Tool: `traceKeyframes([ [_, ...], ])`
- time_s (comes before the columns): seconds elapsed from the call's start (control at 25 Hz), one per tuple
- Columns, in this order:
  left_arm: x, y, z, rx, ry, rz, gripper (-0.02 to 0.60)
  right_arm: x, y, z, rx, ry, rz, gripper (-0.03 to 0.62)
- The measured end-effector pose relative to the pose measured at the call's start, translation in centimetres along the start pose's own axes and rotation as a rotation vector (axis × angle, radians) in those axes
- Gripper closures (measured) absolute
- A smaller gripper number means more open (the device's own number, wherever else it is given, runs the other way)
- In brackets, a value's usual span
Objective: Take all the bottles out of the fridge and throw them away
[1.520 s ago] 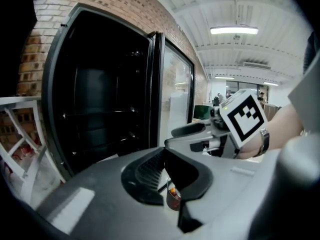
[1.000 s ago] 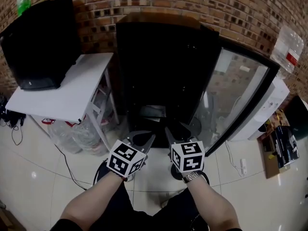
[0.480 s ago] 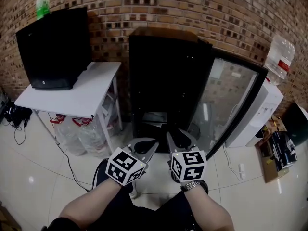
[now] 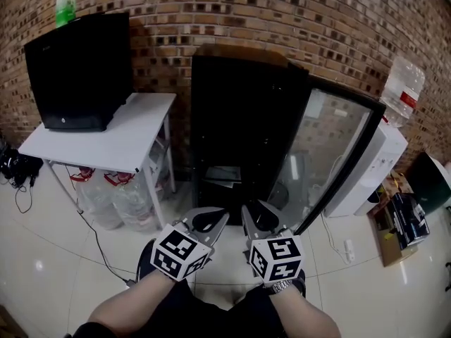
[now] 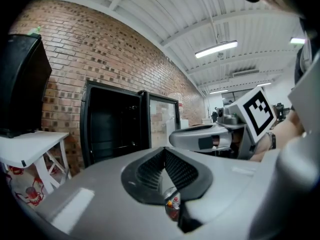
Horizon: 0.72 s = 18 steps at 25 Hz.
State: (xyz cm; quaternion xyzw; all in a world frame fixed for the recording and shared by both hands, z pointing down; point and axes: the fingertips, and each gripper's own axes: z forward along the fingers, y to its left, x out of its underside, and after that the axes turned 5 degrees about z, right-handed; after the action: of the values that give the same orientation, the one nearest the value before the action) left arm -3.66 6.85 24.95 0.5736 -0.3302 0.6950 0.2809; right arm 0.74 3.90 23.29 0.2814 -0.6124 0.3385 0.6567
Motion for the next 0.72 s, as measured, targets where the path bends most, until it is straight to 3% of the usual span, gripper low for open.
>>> traceKeyframes([
  [0.72,-0.11,0.04,-0.38,-0.026,-0.007,-0.004,0.577,0.19,0.29,-1.02,0.024,-0.029,-0.022,0.592],
])
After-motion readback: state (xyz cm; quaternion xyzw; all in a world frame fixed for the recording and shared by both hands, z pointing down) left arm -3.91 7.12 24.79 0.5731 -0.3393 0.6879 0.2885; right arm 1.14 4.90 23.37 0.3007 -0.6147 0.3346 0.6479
